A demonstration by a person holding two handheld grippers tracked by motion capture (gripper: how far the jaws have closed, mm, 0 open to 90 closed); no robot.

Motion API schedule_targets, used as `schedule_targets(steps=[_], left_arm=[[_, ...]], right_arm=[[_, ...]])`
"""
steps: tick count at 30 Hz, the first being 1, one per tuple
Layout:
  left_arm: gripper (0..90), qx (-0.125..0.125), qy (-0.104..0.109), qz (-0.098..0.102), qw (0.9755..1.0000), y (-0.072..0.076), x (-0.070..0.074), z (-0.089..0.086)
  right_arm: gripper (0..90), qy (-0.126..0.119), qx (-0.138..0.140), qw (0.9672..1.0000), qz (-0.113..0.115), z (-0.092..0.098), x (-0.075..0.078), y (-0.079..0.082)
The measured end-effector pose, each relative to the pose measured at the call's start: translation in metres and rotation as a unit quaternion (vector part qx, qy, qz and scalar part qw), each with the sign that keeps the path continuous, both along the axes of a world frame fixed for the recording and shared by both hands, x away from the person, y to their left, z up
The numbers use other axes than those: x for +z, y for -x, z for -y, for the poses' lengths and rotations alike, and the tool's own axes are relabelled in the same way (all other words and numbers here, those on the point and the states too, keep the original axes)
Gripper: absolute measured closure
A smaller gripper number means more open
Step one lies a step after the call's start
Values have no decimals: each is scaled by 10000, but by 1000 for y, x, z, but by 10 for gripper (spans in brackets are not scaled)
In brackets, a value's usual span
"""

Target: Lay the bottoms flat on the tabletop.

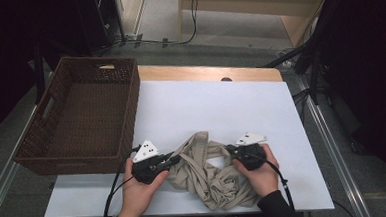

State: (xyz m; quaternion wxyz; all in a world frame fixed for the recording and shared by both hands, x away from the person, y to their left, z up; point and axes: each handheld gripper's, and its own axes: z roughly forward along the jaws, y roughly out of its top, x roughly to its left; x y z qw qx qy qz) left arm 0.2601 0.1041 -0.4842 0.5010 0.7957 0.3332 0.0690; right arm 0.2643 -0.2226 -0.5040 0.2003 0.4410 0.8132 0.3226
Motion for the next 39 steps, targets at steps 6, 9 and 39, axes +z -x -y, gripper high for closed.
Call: schedule_targets(steps=[6, 9, 39], left_arm=[[792, 121, 22, -34, 9999, 0, 2, -7], [760, 65, 83, -121, 9999, -1, 0, -8], [870, -204, 282, -107, 9993, 2, 7, -11]], right_arm=[[884, -135, -1037, 9943, 191, 74, 10, 12], [882, -525, -807, 9954, 25, 95, 10, 24], [465, -948, 695, 9930, -140, -80, 14, -8]])
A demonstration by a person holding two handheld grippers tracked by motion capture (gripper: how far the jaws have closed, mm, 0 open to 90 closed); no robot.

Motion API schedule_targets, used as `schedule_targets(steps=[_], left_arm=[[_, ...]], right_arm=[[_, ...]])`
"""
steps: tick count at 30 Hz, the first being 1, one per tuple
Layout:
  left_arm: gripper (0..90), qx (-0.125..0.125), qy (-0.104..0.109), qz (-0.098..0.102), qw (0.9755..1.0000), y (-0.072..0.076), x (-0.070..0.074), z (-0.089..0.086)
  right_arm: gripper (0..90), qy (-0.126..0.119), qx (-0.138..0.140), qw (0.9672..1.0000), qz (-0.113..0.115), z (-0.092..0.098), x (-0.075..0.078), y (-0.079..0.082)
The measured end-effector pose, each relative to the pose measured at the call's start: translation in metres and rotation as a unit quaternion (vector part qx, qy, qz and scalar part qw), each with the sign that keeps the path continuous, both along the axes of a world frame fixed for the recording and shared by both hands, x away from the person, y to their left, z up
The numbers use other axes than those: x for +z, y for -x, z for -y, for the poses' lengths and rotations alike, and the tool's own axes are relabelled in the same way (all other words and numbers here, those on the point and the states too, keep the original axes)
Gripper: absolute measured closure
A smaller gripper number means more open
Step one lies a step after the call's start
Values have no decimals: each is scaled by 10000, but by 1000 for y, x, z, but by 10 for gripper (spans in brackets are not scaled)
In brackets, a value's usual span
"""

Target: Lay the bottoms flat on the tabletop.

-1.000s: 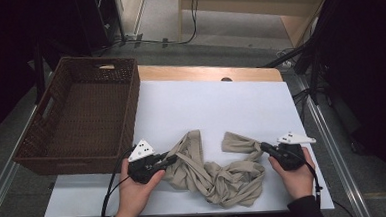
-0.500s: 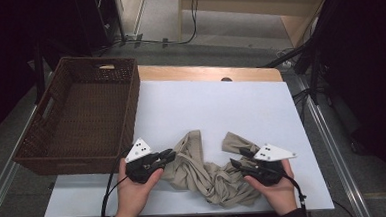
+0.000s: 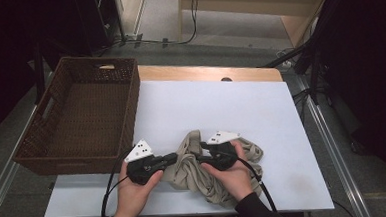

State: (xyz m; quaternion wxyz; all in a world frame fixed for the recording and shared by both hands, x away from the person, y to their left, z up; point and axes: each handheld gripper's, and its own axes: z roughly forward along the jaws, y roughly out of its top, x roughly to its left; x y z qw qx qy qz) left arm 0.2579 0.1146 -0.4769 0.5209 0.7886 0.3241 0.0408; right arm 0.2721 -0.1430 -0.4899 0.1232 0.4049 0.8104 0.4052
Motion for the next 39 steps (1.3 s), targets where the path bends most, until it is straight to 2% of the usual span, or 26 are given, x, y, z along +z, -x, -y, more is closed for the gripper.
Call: schedule_targets(steps=[1, 3, 4, 5, 6, 7, 8, 9, 10, 13, 15, 19, 20, 22, 24, 28, 29, 30, 31, 32, 33, 35, 36, 37, 38, 39], left_arm=[[870, -39, 6, 2, 10000, 0, 0, 1], [874, -89, -18, 18, 10000, 1, 0, 2], [875, -96, -10, 23, 10000, 2, 0, 3], [875, -113, 2, 26, 9999, 2, 0, 3], [877, -121, -8, 39, 9999, 2, 0, 3], [877, -121, 2, 54, 9999, 2, 1, 3], [877, -102, 28, 71, 9999, 3, 1, 3], [877, -85, 54, 89, 9999, 3, 2, 2], [877, -63, 70, 113, 9999, 3, 3, 1], [877, 24, 136, 191, 9997, 3, 6, -3], [877, 64, 174, 206, 9996, 2, 7, -5], [878, 187, 222, 297, 9991, 2, 9, -8], [878, 242, 257, 346, 9988, 3, 10, -10], [878, 302, 254, 370, 9985, 3, 11, -10], [880, 364, 266, 383, 9982, 3, 11, -11], [879, 408, 169, 403, 9982, 4, 10, -11], [879, 403, 177, 393, 9983, 4, 9, -9], [879, 377, 147, 378, 9985, 5, 8, -8], [880, 356, 119, 385, 9986, 5, 7, -6], [880, 330, 60, 400, 9986, 5, 6, -4], [880, 319, 46, 382, 9987, 5, 5, -3], [878, 319, 3, 318, 9990, 4, 2, -1], [867, 347, -49, 250, 9991, 3, 0, -1], [867, 381, -109, 171, 9991, 1, -3, -2], [853, 358, -108, 61, 9993, 0, -5, -3], [828, 344, -90, -20, 9994, -1, -7, -4]], right_arm=[[465, 0, 0, 10000, 0, 0, 0, 0], [459, 57, -169, 9996, -229, -3, -5, -7], [499, 38, -190, 9993, -311, -3, -8, -10], [551, -4, -137, 9993, -352, -3, -10, -11], [689, 100, -106, 9994, -321, -6, -11, -10], [689, 100, -106, 9994, -321, -6, -11, -10], [799, 253, -145, 9993, -227, -5, -10, -9], [869, 396, -197, 9990, -104, -4, -9, -8], [883, 292, -316, 9991, -40, 3, -5, -7], [885, 285, -450, 9984, 170, 16, 4, -7], [885, 257, -467, 9983, 215, 19, 6, -8], [886, 240, -679, 9961, 504, 33, 22, -10], [887, 235, -731, 9951, 615, 40, 30, -14], [887, 256, -746, 9947, 657, 42, 35, -15], [888, 439, -886, 9915, 848, 47, 42, -18], [888, 369, -1208, 9867, 1022, 68, 56, -26], [888, 413, -1385, 9833, 1111, 80, 60, -28], [888, 413, -1385, 9833, 1111, 80, 60, -28], [888, 444, -1465, 9815, 1146, 87, 61, -29], [887, 527, -1674, 9775, 1167, 102, 59, -33], [887, 527, -1674, 9775, 1167, 102, 59, -33], [873, 519, -1856, 9761, 1004, 118, 52, -39], [715, 412, -1980, 9766, 728, 132, 41, -42], [715, 412, -1980, 9766, 728, 132, 41, -42], [637, 346, -2029, 9761, 705, 138, 36, -40], [574, 244, -1976, 9779, 636, 144, 32, -36]])
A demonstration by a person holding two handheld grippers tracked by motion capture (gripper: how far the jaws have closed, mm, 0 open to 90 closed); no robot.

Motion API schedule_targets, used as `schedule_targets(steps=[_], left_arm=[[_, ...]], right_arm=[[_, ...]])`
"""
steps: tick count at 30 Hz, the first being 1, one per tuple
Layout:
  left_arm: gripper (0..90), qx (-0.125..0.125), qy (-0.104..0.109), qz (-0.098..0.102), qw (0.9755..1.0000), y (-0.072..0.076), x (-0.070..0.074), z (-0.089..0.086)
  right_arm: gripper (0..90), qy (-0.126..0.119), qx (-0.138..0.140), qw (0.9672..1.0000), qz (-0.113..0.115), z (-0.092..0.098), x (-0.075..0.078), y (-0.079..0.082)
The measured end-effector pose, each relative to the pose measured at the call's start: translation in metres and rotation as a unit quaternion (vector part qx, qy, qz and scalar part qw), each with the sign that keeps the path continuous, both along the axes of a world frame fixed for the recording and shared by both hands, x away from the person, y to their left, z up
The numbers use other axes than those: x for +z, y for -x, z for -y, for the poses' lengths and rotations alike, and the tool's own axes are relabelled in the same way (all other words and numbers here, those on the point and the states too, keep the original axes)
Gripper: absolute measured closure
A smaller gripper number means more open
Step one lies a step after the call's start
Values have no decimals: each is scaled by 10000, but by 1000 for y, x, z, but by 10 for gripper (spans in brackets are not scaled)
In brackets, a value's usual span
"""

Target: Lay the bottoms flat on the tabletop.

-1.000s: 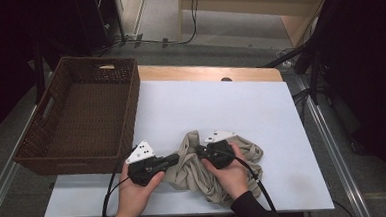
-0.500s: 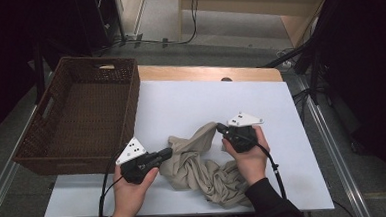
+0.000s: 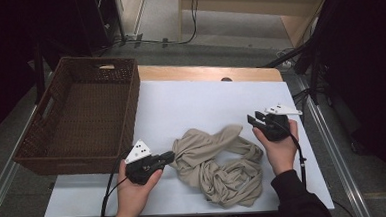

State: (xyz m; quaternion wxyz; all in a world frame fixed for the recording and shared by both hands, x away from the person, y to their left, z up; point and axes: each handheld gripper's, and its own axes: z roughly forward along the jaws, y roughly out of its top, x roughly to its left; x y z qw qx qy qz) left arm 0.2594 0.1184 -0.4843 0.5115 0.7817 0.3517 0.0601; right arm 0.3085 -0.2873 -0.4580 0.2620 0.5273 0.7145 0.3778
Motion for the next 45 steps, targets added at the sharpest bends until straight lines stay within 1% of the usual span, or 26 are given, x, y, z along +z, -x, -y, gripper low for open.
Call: schedule_targets(steps=[1, 2, 4, 6, 9, 10, 11, 13, 14, 15, 16, 17, 20, 24, 26, 29, 34, 36, 37, 38, 40, 41, 42, 43, 44, 45], left_arm=[[796, 18, -36, -39, 10000, -1, -2, 0], [730, 36, -84, -51, 9999, -1, -3, 0], [655, 34, -142, -26, 9999, 0, -4, 1], [636, 44, -147, -48, 9999, 0, -6, 3], [618, 1, -239, -117, 9996, 0, -9, 7], [631, -13, -267, -145, 9995, 0, -11, 9], [631, -34, -304, -175, 9994, 0, -12, 9], [669, -105, -375, -268, 9989, 0, -17, 11], [685, -128, -393, -300, 9987, 0, -19, 12], [708, -185, -429, -348, 9983, 0, -21, 14], [708, -225, -484, -376, 9979, 1, -23, 16], [727, -262, -548, -343, 9976, 2, -23, 18], [738, -366, -586, -319, 9971, 4, -23, 24], [773, -485, -651, -322, 9962, 6, -25, 28], [777, -524, -665, -331, 9959, 6, -25, 30], [788, -581, -677, -334, 9955, 7, -26, 32], [798, -720, -708, -334, 9943, 10, -27, 38], [798, -746, -729, -320, 9940, 10, -28, 40], [803, -752, -732, -322, 9940, 11, -28, 40], [803, -777, -741, -318, 9937, 11, -28, 41], [805, -806, -731, -314, 9936, 12, -28, 43], [806, -830, -720, -309, 9935, 13, -28, 44], [806, -830, -720, -309, 9935, 13, -28, 44], [806, -853, -714, -310, 9933, 13, -28, 44], [805, -873, -714, -316, 9931, 13, -28, 44], [802, -888, -708, -325, 9930, 12, -28, 43]], right_arm=[[513, -140, 82, 9998, -94, 4, -5, 4], [460, -171, 294, 9991, -258, 9, -15, 16], [412, -179, 456, 9978, -452, 11, -29, 28], [406, -186, 507, 9971, -533, 11, -34, 33], [407, -219, 735, 9938, -802, 9, -55, 53], [413, -305, 902, 9917, -866, 6, -62, 65], [413, -305, 902, 9917, -866, 6, -62, 65], [458, -406, 964, 9913, -795, 4, -64, 79], [472, -459, 1090, 9896, -813, 1, -65, 87], [460, -492, 1306, 9861, -898, -5, -63, 96], [460, -492, 1306, 9861, -898, -5, -63, 96], [419, -469, 1551, 9823, -942, -15, -61, 106], [399, -374, 1681, 9808, -917, -26, -62, 114], [294, -361, 1966, 9754, -930, -52, -61, 124], [277, -337, 2012, 9746, -920, -56, -61, 126], [205, -350, 2267, 9686, -961, -72, -60, 132], [192, -168, 2401, 9670, -835, -91, -60, 139], [205, -105, 2395, 9676, -796, -96, -61, 141], [318, -97, 2388, 9680, -767, -101, -62, 144], [318, -97, 2388, 9680, -767, -101, -62, 144], [470, -160, 2410, 9673, -770, -103, -60, 146], [529, -181, 2502, 9652, -738, -106, -58, 149], [529, -181, 2502, 9652, -738, -106, -58, 149], [541, -175, 2594, 9628, -738, -108, -56, 152], [542, -256, 2793, 9568, -762, -111, -53, 157], [528, -230, 2832, 9557, -768, -112, -52, 160]])
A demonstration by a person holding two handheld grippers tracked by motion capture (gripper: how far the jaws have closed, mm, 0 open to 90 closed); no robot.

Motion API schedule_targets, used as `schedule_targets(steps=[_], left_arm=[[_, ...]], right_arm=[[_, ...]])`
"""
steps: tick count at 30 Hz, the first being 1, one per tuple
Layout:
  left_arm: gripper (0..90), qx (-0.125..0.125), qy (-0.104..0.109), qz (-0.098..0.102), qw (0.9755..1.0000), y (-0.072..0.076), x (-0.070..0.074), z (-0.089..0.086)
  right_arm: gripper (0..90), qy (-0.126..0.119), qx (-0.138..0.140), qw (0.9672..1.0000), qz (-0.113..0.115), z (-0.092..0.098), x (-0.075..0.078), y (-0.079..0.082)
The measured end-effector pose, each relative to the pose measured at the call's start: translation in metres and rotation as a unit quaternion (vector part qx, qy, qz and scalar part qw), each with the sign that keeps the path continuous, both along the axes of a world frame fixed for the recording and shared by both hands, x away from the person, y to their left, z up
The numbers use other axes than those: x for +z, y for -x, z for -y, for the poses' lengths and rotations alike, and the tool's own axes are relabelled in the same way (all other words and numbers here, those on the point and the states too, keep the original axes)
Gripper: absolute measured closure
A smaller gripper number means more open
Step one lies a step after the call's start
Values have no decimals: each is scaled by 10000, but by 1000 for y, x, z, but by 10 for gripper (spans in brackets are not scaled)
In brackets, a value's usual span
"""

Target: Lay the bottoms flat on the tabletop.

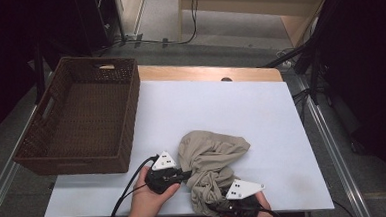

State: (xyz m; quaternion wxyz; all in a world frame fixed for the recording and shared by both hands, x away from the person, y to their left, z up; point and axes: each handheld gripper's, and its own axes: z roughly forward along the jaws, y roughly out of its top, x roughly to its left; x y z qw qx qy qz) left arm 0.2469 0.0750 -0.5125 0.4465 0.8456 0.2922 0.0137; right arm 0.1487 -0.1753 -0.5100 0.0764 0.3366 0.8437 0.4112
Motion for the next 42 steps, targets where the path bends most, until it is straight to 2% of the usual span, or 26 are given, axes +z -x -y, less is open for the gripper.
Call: schedule_targets(steps=[2, 3, 5, 6, 9, 10, 11, 13, 15, 17, 18, 19, 20, 21, 22, 24, 25, 30, 31, 33, 34, 35, 36, 38, 40, 42], left_arm=[[762, -67, 43, -51, 10000, -1, 1, -1], [720, -100, 74, -58, 9999, -2, 1, -2], [608, -121, 93, -14, 9999, -2, 4, -5], [608, -77, 102, 67, 9999, -2, 7, -7], [470, 130, 261, 125, 9995, -6, 14, -14], [449, 202, 317, 146, 9992, -8, 17, -17], [422, 328, 403, 166, 9985, -10, 20, -21], [417, 388, 430, 178, 9982, -11, 21, -23], [418, 585, 511, 210, 9968, -17, 24, -22], [420, 693, 471, 290, 9961, -22, 28, -19], [420, 708, 458, 325, 9959, -24, 30, -17], [425, 733, 439, 374, 9956, -26, 33, -14], [425, 769, 434, 386, 9953, -28, 34, -13], [432, 816, 410, 399, 9950, -31, 35, -10], [432, 843, 415, 387, 9948, -32, 35, -10], [432, 956, 384, 370, 9940, -38, 36, -8], [432, 1016, 377, 340, 9935, -40, 35, -8], [453, 1287, -204, -18, 9915, -51, 17, -6], [454, 1323, -295, -160, 9906, -52, 10, -6], [455, 1377, -292, -239, 9898, -53, 7, -7], [484, 1382, -267, -306, 9896, -54, 6, -8], [520, 1382, -267, -306, 9896, -54, 6, -8], [547, 1319, -244, -311, 9905, -54, 6, -7], [605, 1238, -217, -340, 9915, -54, 6, -7], [639, 1188, -135, -398, 9920, -55, 6, -7], [714, 1204, -141, -295, 9922, -55, 9, -8]], right_arm=[[485, 73, 36, 9999, 88, 1, 4, 4], [335, 78, 21, 9999, 95, 5, 8, 4], [223, -7, -79, 9998, 163, 16, 15, 5], [223, -7, -79, 9998, 163, 16, 15, 5], [145, -201, -340, 9986, 358, 45, 28, 5], [139, -315, -432, 9979, 363, 55, 32, 5], [140, -530, -741, 9950, 397, 74, 37, 1], [142, -571, -956, 9926, 476, 85, 41, -6], [148, -550, -1104, 9911, 502, 89, 42, -10], [191, -499, -1641, 9837, 532, 97, 38, -29], [191, -499, -1641, 9837, 532, 97, 38, -29], [215, -417, -1886, 9799, 495, 98, 32, -42], [215, -417, -1886, 9799, 495, 98, 32, -42], [218, -344, -2104, 9762, 385, 97, 27, -56], [218, -344, -2104, 9762, 385, 97, 27, -56], [232, -301, -2325, 9718, 257, 95, 22, -75], [232, -301, -2325, 9718, 257, 95, 22, -75], [234, -137, -2653, 9640, -139, 90, 10, -99], [248, -27, -2685, 9627, -349, 87, 4, -104], [265, 21, -2670, 9629, -399, 85, 2, -105], [367, 109, -2568, 9651, -497, 81, -3, -107], [367, 109, -2568, 9651, -497, 81, -3, -107], [467, 164, -2521, 9659, -574, 77, -6, -109], [604, 67, -2438, 9680, -586, 77, -6, -111], [636, -9, -2358, 9696, -652, 78, -6, -113], [744, -18, -2263, 9722, -596, 79, -4, -115]])
